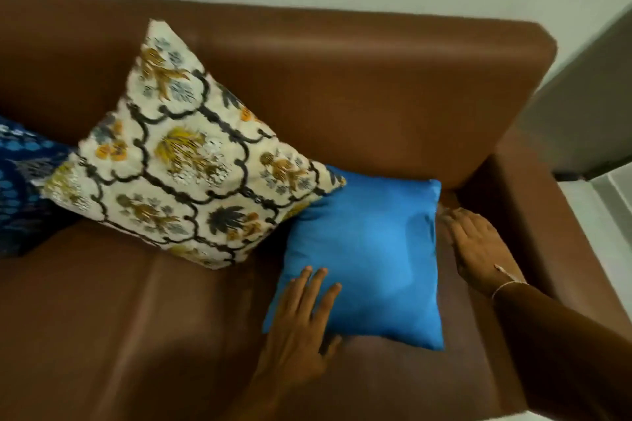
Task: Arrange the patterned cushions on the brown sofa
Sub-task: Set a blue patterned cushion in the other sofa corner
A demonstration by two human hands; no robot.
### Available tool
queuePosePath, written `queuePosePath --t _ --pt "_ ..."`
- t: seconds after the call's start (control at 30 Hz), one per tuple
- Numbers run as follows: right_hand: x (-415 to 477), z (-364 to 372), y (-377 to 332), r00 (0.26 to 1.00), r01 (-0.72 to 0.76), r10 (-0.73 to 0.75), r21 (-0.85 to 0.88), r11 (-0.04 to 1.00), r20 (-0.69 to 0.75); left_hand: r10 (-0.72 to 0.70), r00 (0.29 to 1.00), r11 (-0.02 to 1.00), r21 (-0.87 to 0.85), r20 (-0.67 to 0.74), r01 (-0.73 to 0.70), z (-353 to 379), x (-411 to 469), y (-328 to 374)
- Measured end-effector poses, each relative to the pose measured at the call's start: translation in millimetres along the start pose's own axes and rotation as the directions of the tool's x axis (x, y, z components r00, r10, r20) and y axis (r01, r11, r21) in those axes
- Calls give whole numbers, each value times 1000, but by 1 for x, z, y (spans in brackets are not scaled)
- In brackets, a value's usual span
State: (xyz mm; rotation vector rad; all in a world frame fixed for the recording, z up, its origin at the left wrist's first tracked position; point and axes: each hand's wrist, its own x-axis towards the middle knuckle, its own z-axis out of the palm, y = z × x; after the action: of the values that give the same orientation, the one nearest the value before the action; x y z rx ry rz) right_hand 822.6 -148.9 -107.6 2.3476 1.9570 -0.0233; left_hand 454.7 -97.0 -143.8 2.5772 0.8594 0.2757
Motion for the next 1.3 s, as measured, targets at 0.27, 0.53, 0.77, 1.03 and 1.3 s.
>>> queuePosePath --t 0.27,0.53,0.77,1.03,1.3 --pt "-2 97 16 990 125 -131 -109 986 -54 -329 936 922 256 123 290 92 17 8" --pt "16 113 19 947 304 -305 -25 952 -104 -467 882 880 136 63 456 93 43 18" --pt "-2 51 42 905 421 -399 172 891 -147 -556 823 779 -273 116 565 35 53 21" --pt "-1 -47 76 897 149 157 618 772 -413 -382 900 714 -551 210 431 -64 143 29" --pt "108 -98 112 868 -130 382 598 791 -317 -301 889 666 -591 345 455 -99 279 5"
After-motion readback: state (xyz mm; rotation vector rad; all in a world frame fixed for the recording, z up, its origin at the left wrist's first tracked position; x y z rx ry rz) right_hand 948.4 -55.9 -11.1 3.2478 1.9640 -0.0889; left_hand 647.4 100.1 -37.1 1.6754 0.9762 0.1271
